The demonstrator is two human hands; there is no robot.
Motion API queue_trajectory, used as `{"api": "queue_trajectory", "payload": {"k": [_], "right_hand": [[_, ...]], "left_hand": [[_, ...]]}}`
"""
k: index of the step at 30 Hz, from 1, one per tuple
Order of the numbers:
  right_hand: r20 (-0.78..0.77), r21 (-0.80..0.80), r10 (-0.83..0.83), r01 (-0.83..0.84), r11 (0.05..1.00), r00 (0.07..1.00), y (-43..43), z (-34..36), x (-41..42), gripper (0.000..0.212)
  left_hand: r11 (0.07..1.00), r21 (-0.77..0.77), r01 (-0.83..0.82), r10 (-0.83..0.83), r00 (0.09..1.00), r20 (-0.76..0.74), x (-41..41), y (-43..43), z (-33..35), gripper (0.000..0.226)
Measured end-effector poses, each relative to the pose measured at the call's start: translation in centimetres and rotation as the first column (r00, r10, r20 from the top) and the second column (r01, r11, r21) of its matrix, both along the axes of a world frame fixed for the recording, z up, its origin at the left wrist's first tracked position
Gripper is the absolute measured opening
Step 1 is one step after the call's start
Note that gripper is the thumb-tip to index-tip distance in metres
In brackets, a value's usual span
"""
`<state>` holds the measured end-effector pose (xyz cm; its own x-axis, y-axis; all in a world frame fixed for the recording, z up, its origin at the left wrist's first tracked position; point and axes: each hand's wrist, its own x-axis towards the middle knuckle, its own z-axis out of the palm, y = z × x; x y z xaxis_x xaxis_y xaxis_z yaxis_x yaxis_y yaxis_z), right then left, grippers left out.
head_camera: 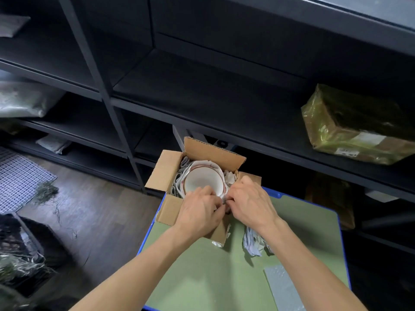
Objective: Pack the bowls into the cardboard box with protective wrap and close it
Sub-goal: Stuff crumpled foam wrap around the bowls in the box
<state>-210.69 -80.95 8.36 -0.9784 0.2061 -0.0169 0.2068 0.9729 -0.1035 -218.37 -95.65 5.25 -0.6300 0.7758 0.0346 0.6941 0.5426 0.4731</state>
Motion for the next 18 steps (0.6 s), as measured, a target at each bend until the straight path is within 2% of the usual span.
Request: {"api": "queue_trajectory", "payload": {"k": [5, 9, 12, 16, 18], "right_hand": [[-0.105, 0.038, 0.071, -0.067, 0.997, 0.992, 0.2, -0.7, 1.1, 0.025], [-0.149, 0.108, 0.095, -0.080, 0.991, 0.984, -0.4, -1.3, 2.3, 0.025], [-0.156, 0.142, 0.078, -0.056, 0.988, 0.985, -1.0, -1.0, 2.6, 0.027], [-0.158, 0.131, 0.070, -0.049, 0.990, 0.985, -1.4, -0.6, 3.5, 0.022], [-0.167, 0.120, 0.076, -0.056, 0.991, 0.983, -1.3, -1.0, 4.2, 0.017]], "left_hand": [[0.993, 0.058, 0.107, -0.093, 0.974, -0.208, 1.2, -1.5, -0.5, 0.019], [0.998, -0.010, 0.066, -0.066, 0.961, -0.269, 1.3, -1.2, -1.2, 0.029], [0.998, -0.034, 0.051, -0.059, 0.960, -0.273, 1.5, -0.9, -1.2, 0.033], [0.992, 0.108, 0.066, -0.045, 0.982, -0.186, 1.5, -1.9, -1.2, 0.022], [0.989, 0.128, 0.079, -0.055, 0.983, -0.177, 1.6, -2.3, -1.2, 0.021]]}}
